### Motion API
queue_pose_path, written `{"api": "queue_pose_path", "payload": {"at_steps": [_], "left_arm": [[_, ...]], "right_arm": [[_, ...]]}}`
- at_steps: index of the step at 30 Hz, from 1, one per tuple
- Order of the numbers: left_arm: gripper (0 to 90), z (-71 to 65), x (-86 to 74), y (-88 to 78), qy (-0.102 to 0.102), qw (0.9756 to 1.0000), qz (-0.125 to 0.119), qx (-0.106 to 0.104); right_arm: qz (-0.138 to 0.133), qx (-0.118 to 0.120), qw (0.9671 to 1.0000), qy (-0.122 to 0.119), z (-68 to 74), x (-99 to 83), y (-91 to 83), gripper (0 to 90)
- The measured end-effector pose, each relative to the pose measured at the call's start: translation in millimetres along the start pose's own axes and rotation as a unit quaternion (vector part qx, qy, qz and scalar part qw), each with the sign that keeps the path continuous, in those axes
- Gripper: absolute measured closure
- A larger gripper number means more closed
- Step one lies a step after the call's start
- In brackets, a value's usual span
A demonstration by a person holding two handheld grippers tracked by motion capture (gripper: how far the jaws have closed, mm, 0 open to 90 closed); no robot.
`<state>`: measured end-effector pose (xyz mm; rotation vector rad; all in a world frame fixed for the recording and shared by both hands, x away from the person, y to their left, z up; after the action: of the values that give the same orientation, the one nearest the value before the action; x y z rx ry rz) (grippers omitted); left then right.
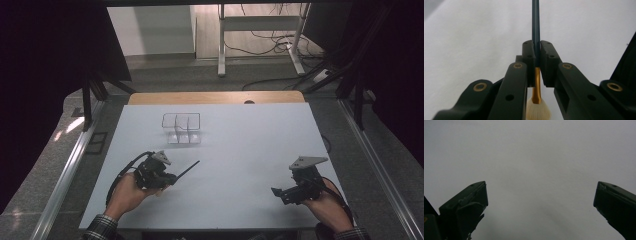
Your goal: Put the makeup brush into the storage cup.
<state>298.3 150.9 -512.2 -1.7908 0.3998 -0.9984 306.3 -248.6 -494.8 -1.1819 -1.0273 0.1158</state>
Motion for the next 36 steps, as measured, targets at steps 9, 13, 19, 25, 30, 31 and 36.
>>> {"api": "queue_pose_path", "payload": {"at_steps": [9, 13, 19, 25, 30, 31, 36], "left_arm": [[83.1, -9.1, 9.5, 4.7, 0.016, 0.9999, -0.003, -0.006], [83.1, -12.7, 13.5, 6.8, 0.021, 0.9997, -0.005, -0.01], [83.1, -17.9, 19.5, 9.9, 0.033, 0.9993, -0.003, -0.015], [83.1, -23.1, 26.4, 13.3, 0.049, 0.9987, 0.0, -0.017], [83.1, -25.6, 30.7, 15.1, 0.063, 0.9978, 0.006, -0.019], [83.2, -26.9, 32.3, 16.0, 0.066, 0.9976, 0.007, -0.021], [83.1, -32.0, 38.6, 19.8, 0.078, 0.9966, 0.01, -0.025]], "right_arm": [[0.0, 0.014, 0.9998, -0.016, 10.9, 8.6, 5.6, 0.0], [0.006, 0.015, 0.9993, -0.033, 16.5, 12.3, 10.2, 0.0], [0.007, 0.02, 0.9985, -0.05, 23.0, 17.7, 15.0, 0.0], [-0.008, 0.027, 0.9978, -0.059, 27.7, 24.3, 16.6, 0.0], [-0.01, 0.024, 0.9973, -0.068, 30.3, 27.7, 18.9, 0.0], [-0.009, 0.023, 0.9971, -0.071, 31.8, 29.2, 21.2, 0.0], [-0.005, 0.024, 0.9966, -0.078, 35.9, 33.2, 24.8, 0.0]]}}
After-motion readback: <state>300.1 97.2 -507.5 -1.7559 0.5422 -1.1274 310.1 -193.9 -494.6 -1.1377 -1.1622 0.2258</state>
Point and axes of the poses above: each handheld gripper's, and its own axes: y roughly forward along the jaws, x roughly out of its top, z roughly to its left, the point moved 5 cm from there along y, roughly forward along the jaws, and after that the axes turned 2 degrees about z, right-handed, at the moved point
